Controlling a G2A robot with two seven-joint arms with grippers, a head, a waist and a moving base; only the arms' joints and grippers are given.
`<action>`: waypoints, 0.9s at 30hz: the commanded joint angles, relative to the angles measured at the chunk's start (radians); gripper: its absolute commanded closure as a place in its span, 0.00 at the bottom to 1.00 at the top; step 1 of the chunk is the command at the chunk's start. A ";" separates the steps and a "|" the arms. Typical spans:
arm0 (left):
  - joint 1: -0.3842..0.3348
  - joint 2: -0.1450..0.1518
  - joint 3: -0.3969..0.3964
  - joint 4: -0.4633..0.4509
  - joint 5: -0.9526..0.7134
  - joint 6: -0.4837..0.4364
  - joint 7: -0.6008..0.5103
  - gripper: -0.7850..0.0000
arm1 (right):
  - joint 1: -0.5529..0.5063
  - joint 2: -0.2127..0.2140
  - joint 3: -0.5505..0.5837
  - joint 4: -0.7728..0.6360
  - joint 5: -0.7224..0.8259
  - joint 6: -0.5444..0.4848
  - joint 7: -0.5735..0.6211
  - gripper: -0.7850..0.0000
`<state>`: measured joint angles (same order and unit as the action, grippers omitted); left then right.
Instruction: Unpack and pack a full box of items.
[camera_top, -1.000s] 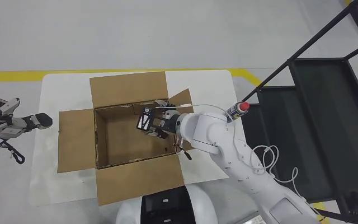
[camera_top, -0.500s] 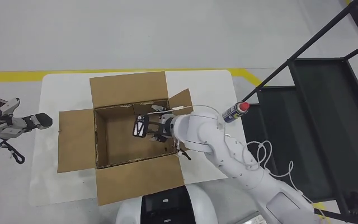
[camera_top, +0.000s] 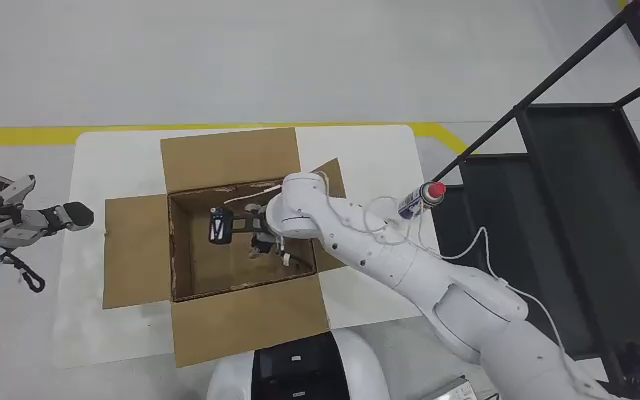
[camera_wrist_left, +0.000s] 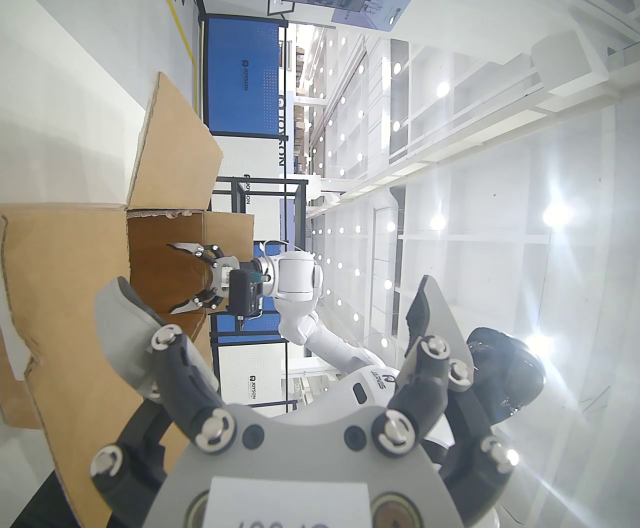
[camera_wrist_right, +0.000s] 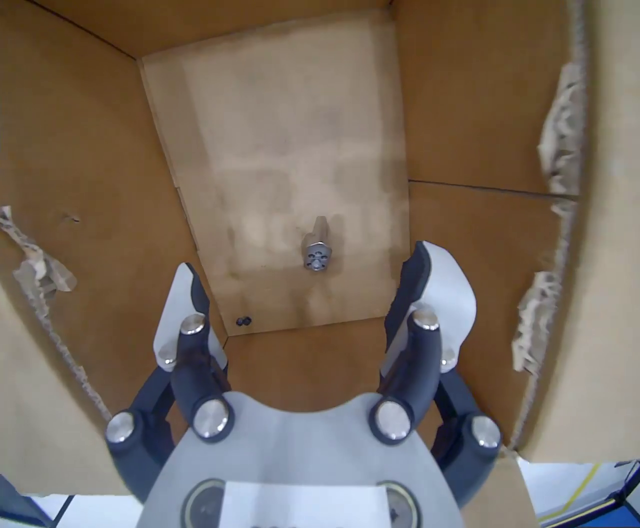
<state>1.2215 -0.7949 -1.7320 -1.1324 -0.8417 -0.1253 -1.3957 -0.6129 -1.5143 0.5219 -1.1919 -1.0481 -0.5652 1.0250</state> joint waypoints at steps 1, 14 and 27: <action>0.000 0.000 0.000 0.000 0.000 0.000 0.000 0.00 | 0.009 -0.014 -0.021 0.051 0.002 0.009 -0.009 0.16; 0.000 0.000 0.000 0.000 0.000 0.000 0.000 0.00 | 0.042 -0.091 -0.099 0.263 -0.049 0.075 -0.124 0.52; 0.000 0.000 0.000 0.000 0.000 0.000 0.000 0.00 | 0.072 -0.150 -0.138 0.411 -0.112 0.075 -0.188 0.53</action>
<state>1.2215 -0.7949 -1.7320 -1.1324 -0.8417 -0.1253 -1.3957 -0.5431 -1.6602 0.3851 -0.7942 -1.1572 -0.4906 0.8426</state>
